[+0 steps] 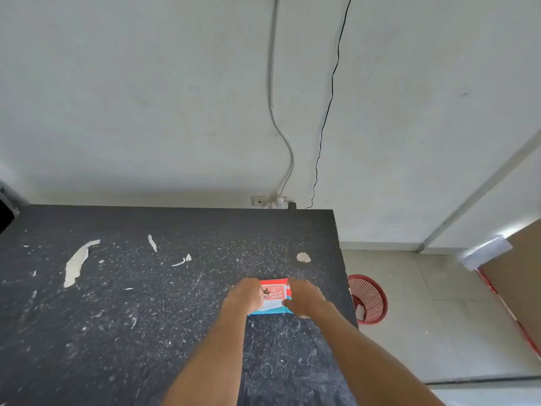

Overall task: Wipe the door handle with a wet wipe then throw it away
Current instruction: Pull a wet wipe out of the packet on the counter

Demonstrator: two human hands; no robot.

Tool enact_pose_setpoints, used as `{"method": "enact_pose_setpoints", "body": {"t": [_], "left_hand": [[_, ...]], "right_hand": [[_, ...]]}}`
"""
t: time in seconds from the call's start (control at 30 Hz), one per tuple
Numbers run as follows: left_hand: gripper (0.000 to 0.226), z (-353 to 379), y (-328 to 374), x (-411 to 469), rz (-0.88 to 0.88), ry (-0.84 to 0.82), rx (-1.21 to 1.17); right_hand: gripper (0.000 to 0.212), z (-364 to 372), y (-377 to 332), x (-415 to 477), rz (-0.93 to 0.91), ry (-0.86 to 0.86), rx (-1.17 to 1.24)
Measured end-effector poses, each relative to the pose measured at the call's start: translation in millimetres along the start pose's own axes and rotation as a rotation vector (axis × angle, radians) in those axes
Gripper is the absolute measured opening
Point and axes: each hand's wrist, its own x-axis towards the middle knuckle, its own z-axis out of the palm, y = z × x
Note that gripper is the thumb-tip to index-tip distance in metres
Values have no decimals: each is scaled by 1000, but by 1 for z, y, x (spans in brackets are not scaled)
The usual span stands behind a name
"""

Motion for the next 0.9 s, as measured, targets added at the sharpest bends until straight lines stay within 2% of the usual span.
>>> {"method": "enact_pose_setpoints", "body": {"t": [0.3, 0.47, 0.9], "left_hand": [[53, 23, -11, 5, -37, -5, -37], [40, 29, -15, 8, -61, 1, -88], [46, 30, -17, 11, -41, 44, -102]], "right_hand": [[43, 12, 1, 0, -20, -56, -102], [39, 22, 4, 3, -19, -61, -141], [55, 25, 1, 3, -43, -7, -99]]}}
